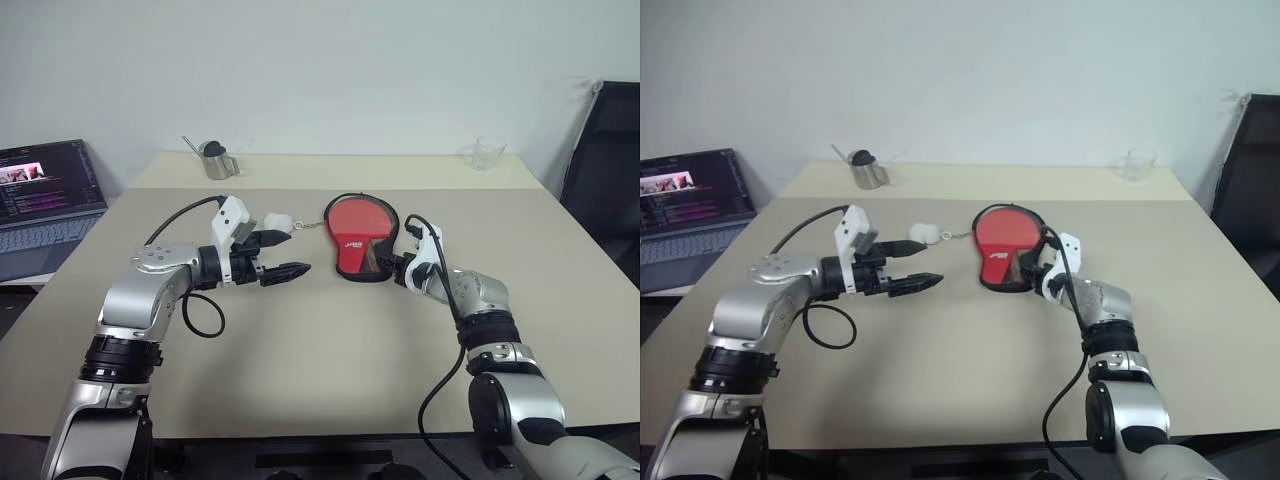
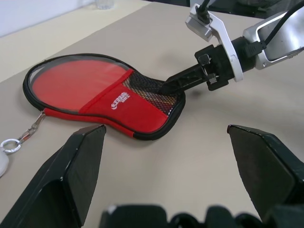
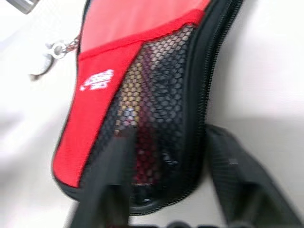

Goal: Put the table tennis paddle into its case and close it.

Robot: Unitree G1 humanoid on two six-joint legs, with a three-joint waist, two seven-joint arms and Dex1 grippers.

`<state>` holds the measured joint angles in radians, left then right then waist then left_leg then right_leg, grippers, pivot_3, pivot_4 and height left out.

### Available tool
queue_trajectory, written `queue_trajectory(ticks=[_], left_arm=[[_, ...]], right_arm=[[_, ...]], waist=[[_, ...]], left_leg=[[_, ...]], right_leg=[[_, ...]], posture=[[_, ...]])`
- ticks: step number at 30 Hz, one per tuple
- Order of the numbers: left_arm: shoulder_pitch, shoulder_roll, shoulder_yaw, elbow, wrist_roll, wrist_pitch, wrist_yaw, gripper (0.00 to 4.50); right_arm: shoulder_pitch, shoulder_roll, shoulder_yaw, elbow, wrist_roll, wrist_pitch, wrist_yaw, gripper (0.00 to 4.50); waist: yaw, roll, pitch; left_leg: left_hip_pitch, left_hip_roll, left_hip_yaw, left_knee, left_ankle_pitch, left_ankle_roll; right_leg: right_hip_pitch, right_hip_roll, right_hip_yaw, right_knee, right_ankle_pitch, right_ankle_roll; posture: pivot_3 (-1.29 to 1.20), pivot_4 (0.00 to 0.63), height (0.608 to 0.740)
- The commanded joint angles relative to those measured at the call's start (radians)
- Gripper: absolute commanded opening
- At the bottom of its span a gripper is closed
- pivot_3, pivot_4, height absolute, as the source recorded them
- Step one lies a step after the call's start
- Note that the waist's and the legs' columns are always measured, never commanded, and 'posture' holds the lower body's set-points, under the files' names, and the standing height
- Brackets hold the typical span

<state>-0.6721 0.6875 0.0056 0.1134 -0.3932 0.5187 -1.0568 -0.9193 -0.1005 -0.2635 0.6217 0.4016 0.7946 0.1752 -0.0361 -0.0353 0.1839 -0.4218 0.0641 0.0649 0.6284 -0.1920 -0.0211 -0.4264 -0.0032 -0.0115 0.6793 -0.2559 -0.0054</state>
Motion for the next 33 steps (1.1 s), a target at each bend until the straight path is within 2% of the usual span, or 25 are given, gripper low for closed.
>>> queue_trajectory(ticks=[1,3,17,21,33], left_arm=[[-0.004,0.007,0.013,-0.045,-0.004,-0.007,0.003,4.5],[-0.003,0.008,0.012,-0.046,-0.003,-0.008,0.003,4.5],[-0.01,0.002,-0.004,-0.033,0.011,-0.014,-0.001,4.5],[-0.016,0.002,-0.008,-0.027,0.013,-0.016,-0.004,4.5],[-0.054,-0.004,-0.026,0.034,0.034,-0.039,-0.037,4.5]], right_arm=[[0.008,0.012,0.004,-0.028,0.006,0.004,0.001,0.57],[0.009,0.013,0.004,-0.028,0.004,0.004,-0.003,0.02],[0.026,-0.001,0.011,-0.053,0.0,0.028,-0.005,0.02],[0.068,-0.029,0.058,-0.155,0.009,0.122,0.043,0.02],[0.316,-0.161,0.159,-0.651,0.116,0.489,0.143,0.02]], waist=[[0.0,0.0,0.0],[0.0,0.0,0.0],[0.001,0.0,0.0],[0.003,0.0,0.0],[0.006,0.0,0.0]], left_leg=[[0.0,0.0,0.0,0.0,0.0,0.0],[0.0,0.0,0.0,0.0,0.0,0.0],[0.0,0.0,0.0,0.0,0.0,0.0],[-0.001,0.0,0.0,-0.001,0.0,0.0],[-0.002,0.0,-0.001,-0.001,0.0,0.0]], right_leg=[[0.0,0.0,0.0,0.0,0.0,0.0],[0.0,0.0,0.0,0.0,0.0,0.0],[0.0,0.0,0.0,0.0,0.0,0.0],[0.0,0.0,0.0,-0.001,0.0,0.0],[0.0,0.0,-0.001,-0.002,0.0,0.0]], posture=[[0.0,0.15,0.74],[0.0,0.15,0.74],[0.0,0.15,0.74],[0.0,0.15,0.74],[0.0,0.15,0.74]])
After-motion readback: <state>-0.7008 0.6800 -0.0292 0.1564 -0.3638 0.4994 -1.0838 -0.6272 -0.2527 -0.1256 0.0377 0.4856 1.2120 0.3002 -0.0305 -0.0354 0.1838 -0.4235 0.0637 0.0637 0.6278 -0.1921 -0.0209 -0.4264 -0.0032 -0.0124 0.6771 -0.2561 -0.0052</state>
